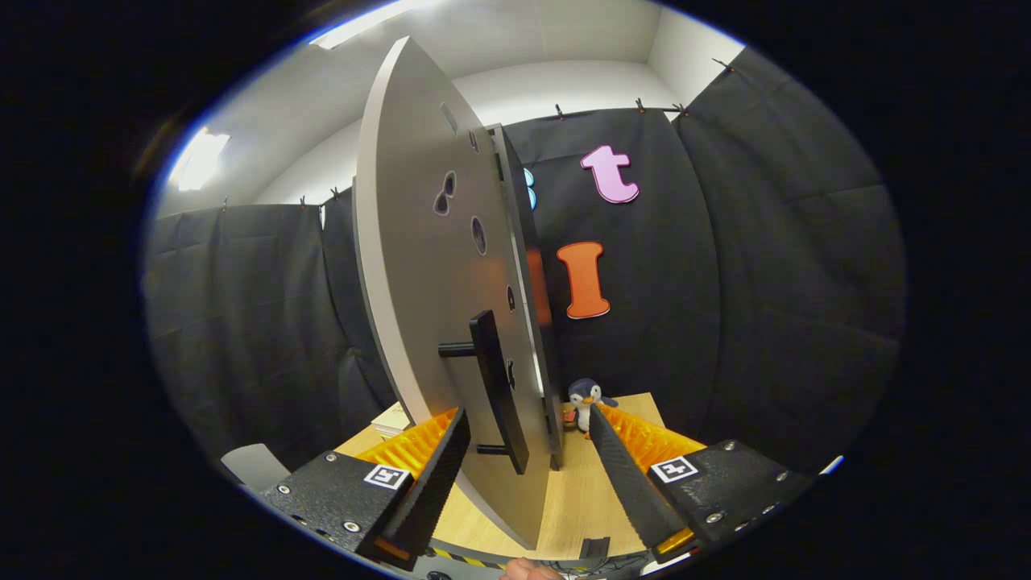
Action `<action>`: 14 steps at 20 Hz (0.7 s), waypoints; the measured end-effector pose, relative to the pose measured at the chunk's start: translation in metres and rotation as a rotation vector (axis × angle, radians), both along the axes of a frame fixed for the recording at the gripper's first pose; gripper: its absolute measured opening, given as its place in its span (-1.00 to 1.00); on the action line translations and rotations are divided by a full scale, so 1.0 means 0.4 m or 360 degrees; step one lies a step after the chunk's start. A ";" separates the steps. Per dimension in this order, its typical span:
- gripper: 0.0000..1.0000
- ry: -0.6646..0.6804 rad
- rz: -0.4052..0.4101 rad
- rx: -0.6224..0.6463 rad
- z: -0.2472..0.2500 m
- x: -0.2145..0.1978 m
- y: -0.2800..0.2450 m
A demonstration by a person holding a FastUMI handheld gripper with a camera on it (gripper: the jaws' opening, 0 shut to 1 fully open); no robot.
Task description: Open the shoe cabinet door, grab the shoes and put them into the shoe cabinet, then close the shoe cabinet door.
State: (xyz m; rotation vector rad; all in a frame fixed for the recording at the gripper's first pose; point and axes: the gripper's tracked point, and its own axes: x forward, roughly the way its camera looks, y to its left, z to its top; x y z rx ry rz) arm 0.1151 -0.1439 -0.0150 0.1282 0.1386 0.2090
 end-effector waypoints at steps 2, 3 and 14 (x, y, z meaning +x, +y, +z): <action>0.85 0.0002 -0.0020 -0.0048 0.005 -0.002 0.031; 0.85 0.0014 -0.0032 -0.0067 0.003 -0.005 0.046; 0.84 0.0047 -0.0238 -0.0052 -0.008 -0.009 0.268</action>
